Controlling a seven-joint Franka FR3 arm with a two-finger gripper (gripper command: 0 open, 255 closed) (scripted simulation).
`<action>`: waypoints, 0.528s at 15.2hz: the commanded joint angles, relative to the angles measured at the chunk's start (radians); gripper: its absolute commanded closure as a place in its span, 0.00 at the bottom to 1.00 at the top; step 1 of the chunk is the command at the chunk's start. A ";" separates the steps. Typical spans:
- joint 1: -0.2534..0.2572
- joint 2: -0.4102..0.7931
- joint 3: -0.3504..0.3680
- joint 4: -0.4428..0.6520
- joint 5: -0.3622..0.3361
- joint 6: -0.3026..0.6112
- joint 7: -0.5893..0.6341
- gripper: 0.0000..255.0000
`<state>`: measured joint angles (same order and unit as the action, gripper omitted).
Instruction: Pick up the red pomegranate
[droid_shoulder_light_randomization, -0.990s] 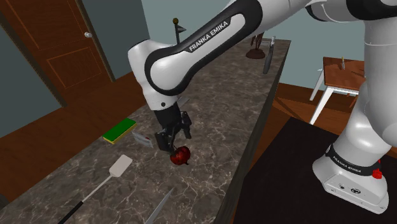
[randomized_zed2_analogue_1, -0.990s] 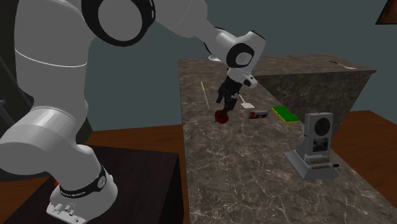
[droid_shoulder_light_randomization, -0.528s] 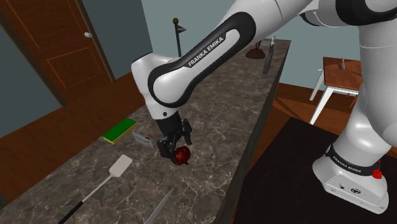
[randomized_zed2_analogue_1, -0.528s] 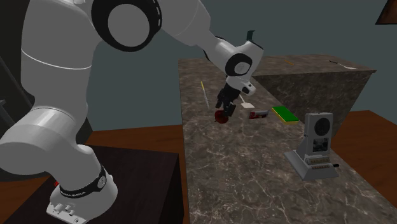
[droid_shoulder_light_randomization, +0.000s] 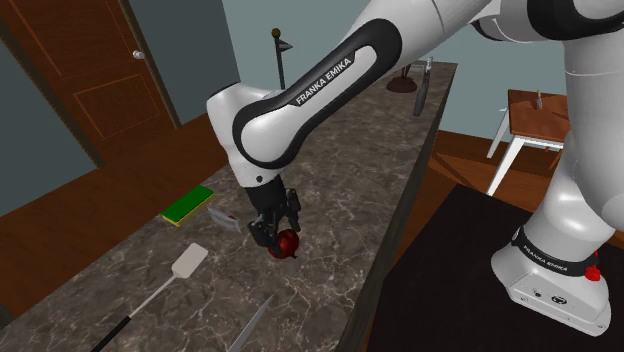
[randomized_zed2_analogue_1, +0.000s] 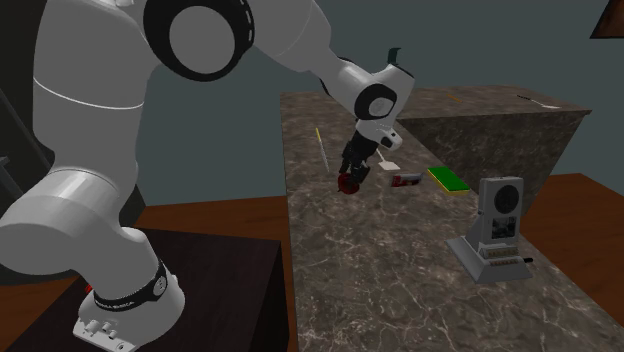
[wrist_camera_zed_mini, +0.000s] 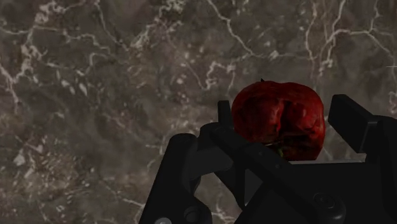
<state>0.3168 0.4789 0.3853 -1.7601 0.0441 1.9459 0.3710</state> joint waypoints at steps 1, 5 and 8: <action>0.001 0.002 0.001 0.000 0.001 0.001 0.000 1.00; -0.002 -0.017 0.004 0.012 0.006 -0.029 0.001 1.00; -0.005 -0.036 0.008 0.026 0.012 -0.061 0.003 1.00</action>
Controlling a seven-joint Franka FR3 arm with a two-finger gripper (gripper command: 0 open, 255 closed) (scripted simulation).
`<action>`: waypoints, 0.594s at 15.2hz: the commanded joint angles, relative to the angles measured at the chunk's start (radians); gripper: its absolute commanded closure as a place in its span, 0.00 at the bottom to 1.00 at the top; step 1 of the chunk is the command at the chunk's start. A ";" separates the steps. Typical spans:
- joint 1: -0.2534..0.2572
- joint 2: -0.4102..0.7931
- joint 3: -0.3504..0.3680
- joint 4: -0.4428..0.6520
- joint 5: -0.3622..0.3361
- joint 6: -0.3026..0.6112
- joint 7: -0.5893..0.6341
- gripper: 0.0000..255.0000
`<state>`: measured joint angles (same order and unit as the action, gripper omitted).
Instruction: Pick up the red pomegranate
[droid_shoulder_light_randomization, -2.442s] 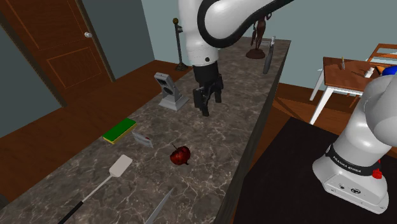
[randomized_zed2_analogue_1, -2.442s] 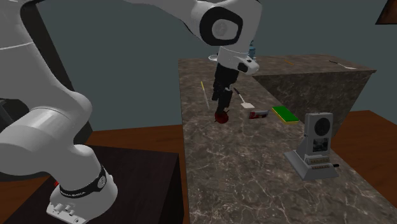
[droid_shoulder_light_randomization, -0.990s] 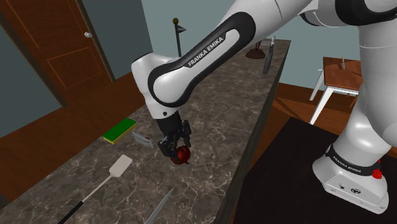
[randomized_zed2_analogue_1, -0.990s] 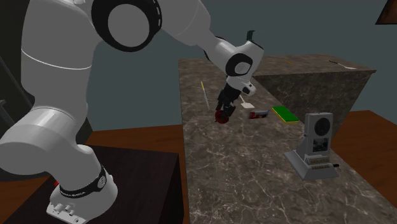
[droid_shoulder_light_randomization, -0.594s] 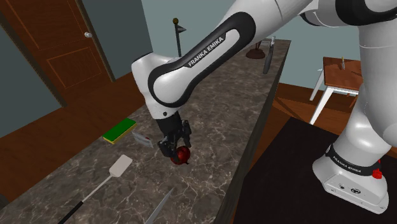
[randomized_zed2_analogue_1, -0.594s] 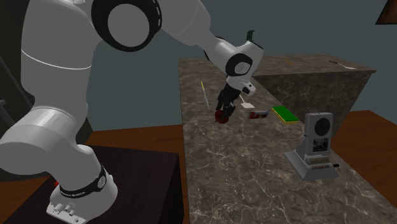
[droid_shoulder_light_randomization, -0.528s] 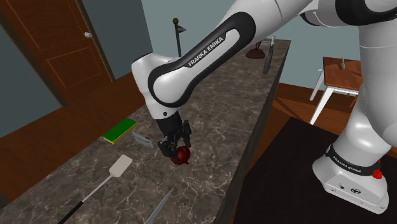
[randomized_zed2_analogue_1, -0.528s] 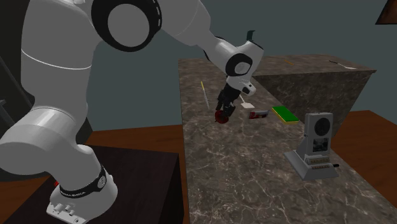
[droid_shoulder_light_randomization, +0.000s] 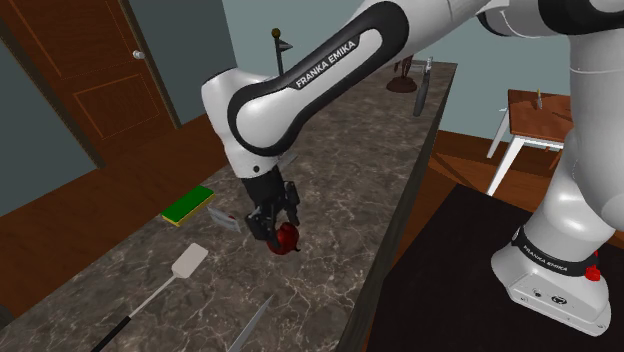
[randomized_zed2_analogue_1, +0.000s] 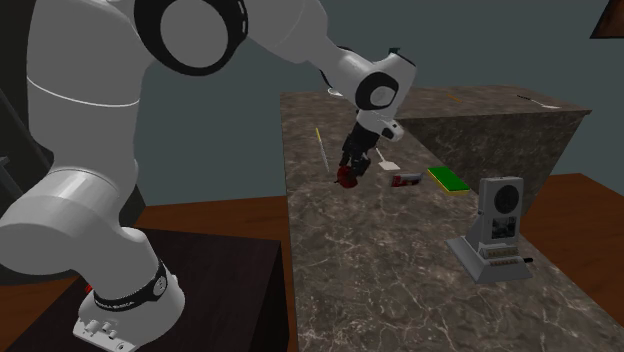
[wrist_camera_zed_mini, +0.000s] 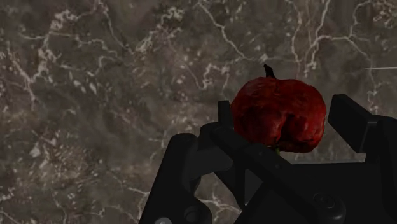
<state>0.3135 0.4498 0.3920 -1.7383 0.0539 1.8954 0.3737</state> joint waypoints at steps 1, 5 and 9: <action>-0.002 -0.013 0.002 0.009 0.004 -0.022 0.001 1.00; -0.005 -0.037 0.006 0.032 0.011 -0.066 0.003 1.00; -0.008 -0.057 0.010 0.058 0.017 -0.112 0.007 1.00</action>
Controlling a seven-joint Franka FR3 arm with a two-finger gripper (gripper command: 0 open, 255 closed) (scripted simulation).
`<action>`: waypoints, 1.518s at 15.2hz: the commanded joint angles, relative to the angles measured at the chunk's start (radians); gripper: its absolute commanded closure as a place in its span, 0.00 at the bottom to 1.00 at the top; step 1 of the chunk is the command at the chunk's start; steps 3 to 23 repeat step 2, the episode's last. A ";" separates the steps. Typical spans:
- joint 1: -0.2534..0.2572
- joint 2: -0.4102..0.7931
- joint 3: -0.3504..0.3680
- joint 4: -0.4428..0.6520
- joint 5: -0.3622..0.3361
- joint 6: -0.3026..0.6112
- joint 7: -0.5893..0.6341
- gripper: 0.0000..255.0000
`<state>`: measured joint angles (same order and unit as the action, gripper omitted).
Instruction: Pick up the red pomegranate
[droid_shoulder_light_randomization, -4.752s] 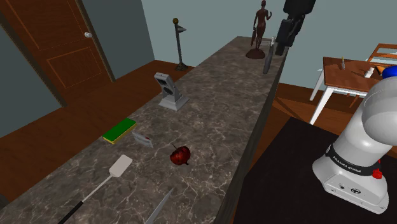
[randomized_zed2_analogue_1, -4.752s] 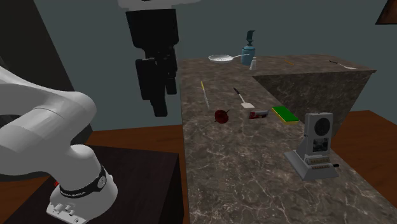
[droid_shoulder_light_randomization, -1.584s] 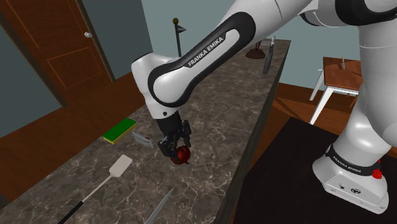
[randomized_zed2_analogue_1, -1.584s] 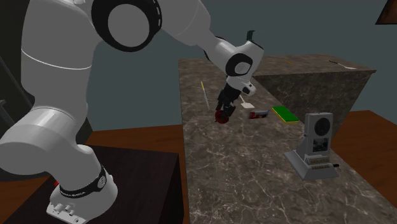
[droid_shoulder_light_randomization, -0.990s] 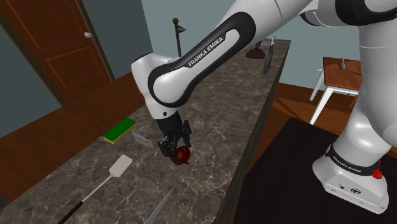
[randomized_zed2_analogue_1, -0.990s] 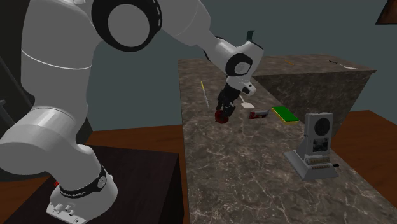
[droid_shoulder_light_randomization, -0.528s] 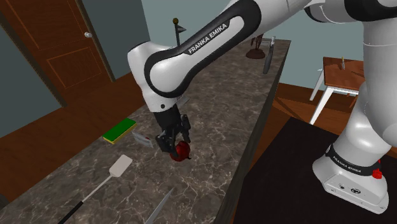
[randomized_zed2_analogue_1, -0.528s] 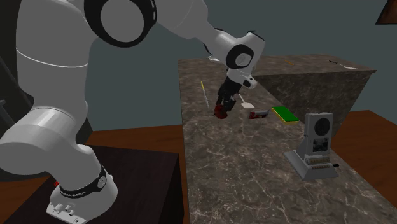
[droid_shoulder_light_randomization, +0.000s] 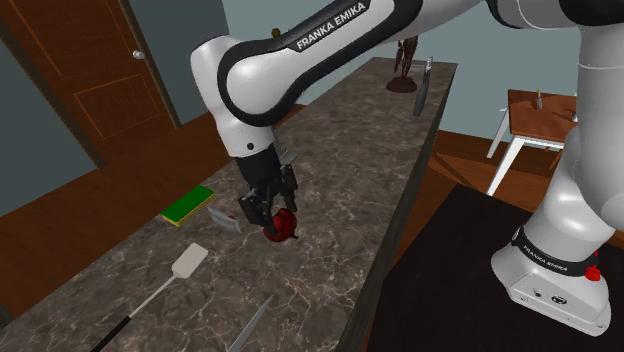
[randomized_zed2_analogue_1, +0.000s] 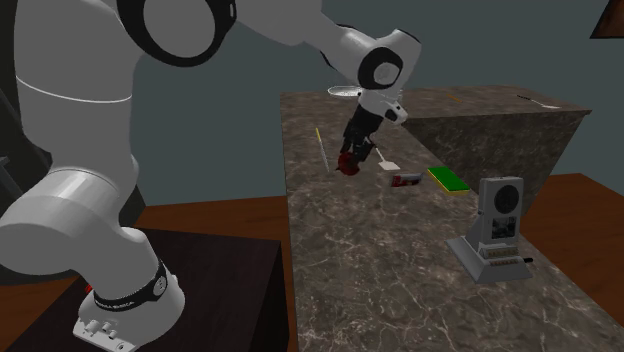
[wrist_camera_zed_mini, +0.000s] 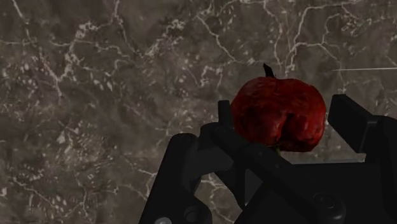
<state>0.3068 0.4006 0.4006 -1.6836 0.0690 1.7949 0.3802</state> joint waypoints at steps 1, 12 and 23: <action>-0.001 -0.009 0.001 0.004 0.003 -0.013 0.000 1.00; -0.001 -0.008 0.001 0.004 0.003 -0.013 0.000 1.00; -0.001 -0.008 0.001 0.004 0.003 -0.013 0.000 1.00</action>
